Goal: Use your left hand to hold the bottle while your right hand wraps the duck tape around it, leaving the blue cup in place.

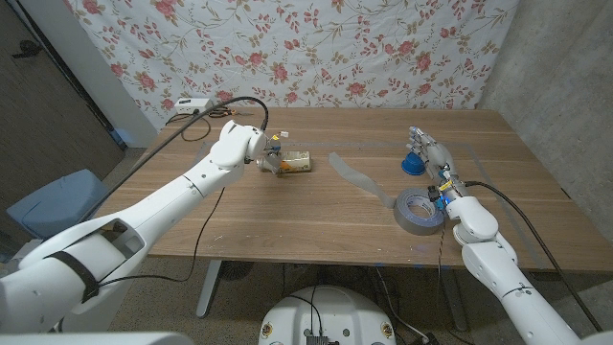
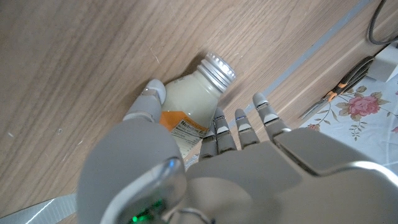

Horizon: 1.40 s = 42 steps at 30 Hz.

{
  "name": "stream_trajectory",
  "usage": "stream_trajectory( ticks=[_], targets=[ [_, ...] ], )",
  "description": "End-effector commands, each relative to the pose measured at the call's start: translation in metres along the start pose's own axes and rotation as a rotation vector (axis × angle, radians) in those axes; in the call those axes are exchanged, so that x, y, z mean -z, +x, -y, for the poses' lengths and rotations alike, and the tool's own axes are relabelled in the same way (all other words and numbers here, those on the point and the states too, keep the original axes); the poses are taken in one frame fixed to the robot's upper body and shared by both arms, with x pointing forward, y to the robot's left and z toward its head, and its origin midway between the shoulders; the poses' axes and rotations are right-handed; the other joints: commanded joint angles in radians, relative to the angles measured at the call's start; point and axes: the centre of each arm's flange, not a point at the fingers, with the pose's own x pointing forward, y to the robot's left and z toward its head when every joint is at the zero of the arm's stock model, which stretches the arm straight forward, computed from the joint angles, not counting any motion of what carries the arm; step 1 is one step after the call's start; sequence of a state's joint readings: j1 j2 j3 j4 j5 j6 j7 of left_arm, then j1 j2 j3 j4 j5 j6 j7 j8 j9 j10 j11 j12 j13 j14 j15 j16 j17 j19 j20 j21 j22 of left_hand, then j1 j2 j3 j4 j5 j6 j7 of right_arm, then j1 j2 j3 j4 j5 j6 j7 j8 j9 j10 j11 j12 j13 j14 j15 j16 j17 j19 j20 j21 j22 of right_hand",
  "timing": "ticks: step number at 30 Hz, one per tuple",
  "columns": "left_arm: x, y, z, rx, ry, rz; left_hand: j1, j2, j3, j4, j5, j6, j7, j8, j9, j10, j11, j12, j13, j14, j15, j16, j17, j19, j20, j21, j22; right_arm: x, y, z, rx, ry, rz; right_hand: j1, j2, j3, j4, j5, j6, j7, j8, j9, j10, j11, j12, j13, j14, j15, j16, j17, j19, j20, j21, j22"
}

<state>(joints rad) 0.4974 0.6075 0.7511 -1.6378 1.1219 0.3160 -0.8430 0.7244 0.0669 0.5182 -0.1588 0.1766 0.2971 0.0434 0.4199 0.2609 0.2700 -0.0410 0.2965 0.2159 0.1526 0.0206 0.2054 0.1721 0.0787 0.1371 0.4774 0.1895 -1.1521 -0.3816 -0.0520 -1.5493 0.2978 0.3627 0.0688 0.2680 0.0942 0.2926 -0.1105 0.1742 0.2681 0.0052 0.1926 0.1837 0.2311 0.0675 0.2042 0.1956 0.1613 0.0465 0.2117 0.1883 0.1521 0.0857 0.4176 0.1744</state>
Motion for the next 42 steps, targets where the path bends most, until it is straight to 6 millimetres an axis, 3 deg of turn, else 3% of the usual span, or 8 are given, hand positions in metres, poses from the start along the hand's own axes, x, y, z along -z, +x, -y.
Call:
stream_trajectory(
  ticks=[1, 5, 7, 13, 15, 16, 27, 42],
  targets=[
    [-0.004, 0.002, 0.006, -0.075, -0.035, -0.002, 0.134, 0.147, 0.039, 0.026, 0.004, 0.432, 0.043, 0.066, 0.033, 0.074, -0.011, 0.014, 0.006, 0.066, -0.022, 0.023, 0.012, 0.035, -0.004, 0.018, 0.008, -0.004, 0.001, 0.003, 0.004, -0.017, -0.007, -0.006, 0.004, -0.004, 0.0, 0.005, 0.006, 0.0, 0.002, 0.002, 0.008, 0.003, 0.003, 0.003, 0.009, 0.0, 0.008, 0.003, 0.013, -0.004, -0.004, 0.005],
    [-0.003, -0.002, 0.004, -0.13, -0.058, -0.018, 0.125, 0.151, 0.089, 0.119, 0.015, 0.409, 0.039, 0.092, 0.075, 0.143, -0.023, 0.032, 0.021, 0.13, -0.049, 0.051, 0.034, 0.061, -0.012, 0.037, 0.014, -0.004, 0.0, 0.003, 0.006, -0.021, -0.005, -0.007, 0.004, -0.004, 0.0, 0.005, 0.006, 0.0, 0.002, 0.002, 0.01, 0.004, 0.003, 0.003, 0.009, 0.001, 0.007, 0.004, 0.014, -0.003, -0.004, 0.005],
    [-0.003, -0.005, 0.003, -0.171, -0.061, -0.026, 0.12, 0.144, 0.131, 0.198, 0.031, 0.363, 0.048, 0.127, 0.131, 0.206, -0.049, 0.063, 0.055, 0.202, -0.081, 0.082, 0.058, 0.089, -0.03, 0.064, 0.021, -0.005, -0.001, 0.003, 0.008, -0.029, -0.006, -0.006, 0.005, -0.003, 0.0, 0.005, 0.006, 0.0, 0.002, 0.002, 0.009, 0.003, 0.003, 0.003, 0.01, 0.001, 0.007, 0.003, 0.015, -0.003, -0.005, 0.005],
    [-0.002, -0.012, -0.003, -0.262, -0.09, -0.034, 0.131, 0.144, 0.157, 0.275, 0.071, 0.303, 0.045, 0.253, 0.274, 0.288, -0.069, 0.161, 0.17, 0.313, -0.105, 0.145, 0.15, 0.13, -0.035, 0.131, 0.041, -0.009, -0.006, 0.004, 0.011, -0.044, -0.001, -0.004, 0.005, -0.002, -0.002, 0.006, 0.008, 0.0, 0.002, 0.002, 0.012, 0.004, 0.003, 0.003, 0.01, 0.001, 0.006, 0.003, 0.015, -0.004, -0.007, 0.005],
    [-0.001, -0.013, -0.004, -0.269, -0.118, -0.026, 0.134, 0.151, 0.165, 0.292, 0.083, 0.291, 0.056, 0.282, 0.312, 0.292, -0.053, 0.184, 0.201, 0.333, -0.099, 0.16, 0.175, 0.128, -0.03, 0.148, 0.05, -0.011, -0.007, 0.005, 0.013, -0.044, 0.001, -0.004, 0.005, -0.002, -0.002, 0.006, 0.01, 0.0, 0.003, 0.002, 0.013, 0.003, 0.004, 0.003, 0.011, 0.0, 0.005, 0.003, 0.017, -0.006, -0.007, 0.005],
    [-0.001, -0.014, -0.004, -0.27, -0.131, -0.021, 0.14, 0.152, 0.187, 0.314, 0.101, 0.282, 0.087, 0.328, 0.372, 0.282, -0.047, 0.212, 0.247, 0.339, -0.094, 0.17, 0.207, 0.117, -0.026, 0.173, 0.066, -0.012, -0.008, 0.005, 0.014, -0.044, 0.003, -0.004, 0.005, -0.002, -0.003, 0.006, 0.01, 0.0, 0.003, 0.002, 0.014, 0.003, 0.004, 0.003, 0.011, 0.0, 0.005, 0.002, 0.017, -0.006, -0.007, 0.005],
    [0.004, -0.018, -0.01, -0.3, -0.273, 0.051, 0.159, 0.155, 0.229, 0.311, 0.1, 0.256, 0.132, 0.45, 0.566, 0.284, 0.006, 0.337, 0.396, 0.394, -0.065, 0.235, 0.327, 0.09, 0.008, 0.275, 0.124, -0.024, -0.021, 0.008, 0.045, -0.108, -0.007, 0.001, 0.008, 0.002, -0.006, 0.006, 0.014, 0.0, 0.004, 0.002, 0.017, 0.009, 0.004, 0.003, 0.013, -0.001, 0.004, 0.002, 0.023, -0.005, -0.009, 0.005],
    [0.002, -0.021, -0.029, -0.297, -0.212, 0.082, 0.161, 0.152, 0.242, 0.316, 0.084, 0.235, 0.129, 0.487, 0.636, 0.26, 0.003, 0.375, 0.446, 0.374, -0.062, 0.231, 0.355, 0.072, 0.009, 0.314, 0.141, -0.051, -0.059, 0.01, 0.093, -0.344, -0.134, 0.037, 0.013, 0.018, -0.029, 0.006, 0.037, 0.007, 0.01, 0.002, 0.027, 0.008, 0.005, 0.004, 0.027, 0.005, 0.003, -0.001, 0.034, -0.007, -0.015, 0.005]
  ],
)
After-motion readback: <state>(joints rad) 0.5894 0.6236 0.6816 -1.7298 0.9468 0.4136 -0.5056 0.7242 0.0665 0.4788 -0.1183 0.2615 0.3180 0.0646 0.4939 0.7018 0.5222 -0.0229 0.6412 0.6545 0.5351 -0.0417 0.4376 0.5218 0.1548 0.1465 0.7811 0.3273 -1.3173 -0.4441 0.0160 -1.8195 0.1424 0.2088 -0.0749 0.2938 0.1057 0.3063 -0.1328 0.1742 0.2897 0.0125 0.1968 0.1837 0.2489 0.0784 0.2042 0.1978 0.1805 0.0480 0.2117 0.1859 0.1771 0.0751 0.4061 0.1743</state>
